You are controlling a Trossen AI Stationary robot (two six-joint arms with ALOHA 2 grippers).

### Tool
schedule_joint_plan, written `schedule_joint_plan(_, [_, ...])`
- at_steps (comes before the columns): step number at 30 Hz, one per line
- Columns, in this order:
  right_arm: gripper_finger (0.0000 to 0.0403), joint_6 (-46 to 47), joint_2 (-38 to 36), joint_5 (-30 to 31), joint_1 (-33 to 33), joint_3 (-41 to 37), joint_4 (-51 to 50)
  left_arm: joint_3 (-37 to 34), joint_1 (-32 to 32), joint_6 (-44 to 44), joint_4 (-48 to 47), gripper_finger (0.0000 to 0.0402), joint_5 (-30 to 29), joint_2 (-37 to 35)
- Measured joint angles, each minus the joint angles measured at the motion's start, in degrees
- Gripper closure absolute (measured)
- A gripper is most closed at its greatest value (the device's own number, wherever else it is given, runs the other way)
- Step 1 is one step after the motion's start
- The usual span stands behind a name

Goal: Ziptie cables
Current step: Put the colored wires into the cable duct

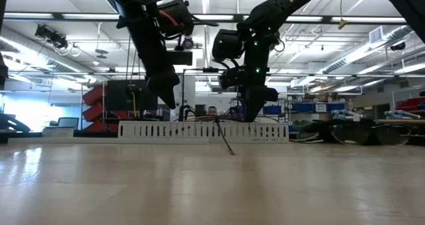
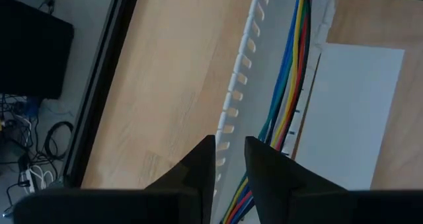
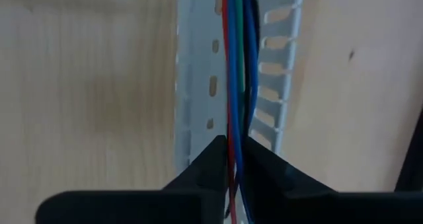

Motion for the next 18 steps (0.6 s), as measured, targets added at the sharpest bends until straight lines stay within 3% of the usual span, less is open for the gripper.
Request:
schedule_joint_plan(6, [0.0325, 2.86, 0.00, -0.39, 0.00, 4.55, -7.23, 0.00, 0.00, 0.24, -0.64, 0.0326, -0.12, 0.00])
schedule_joint_plan(12, [0.0295, 4.87, 0.00, -5.92, 0.03, 6.41, -15.12, 0.00, 0.09, 0.28, 0.26, 0.0326, -0.15, 0.00])
schedule_joint_plan(15, [0.0301, 4.67, 0.00, -5.94, 0.40, 6.39, -16.31, -0.89, 0.39, 0.34, 1.47, 0.0326, -0.20, -0.07])
schedule_joint_plan(18, [0.0331, 3.03, -0.19, -4.98, 0.90, 6.37, -11.97, -4.76, 0.50, 0.91, 6.30, 0.0330, -0.19, -2.08])
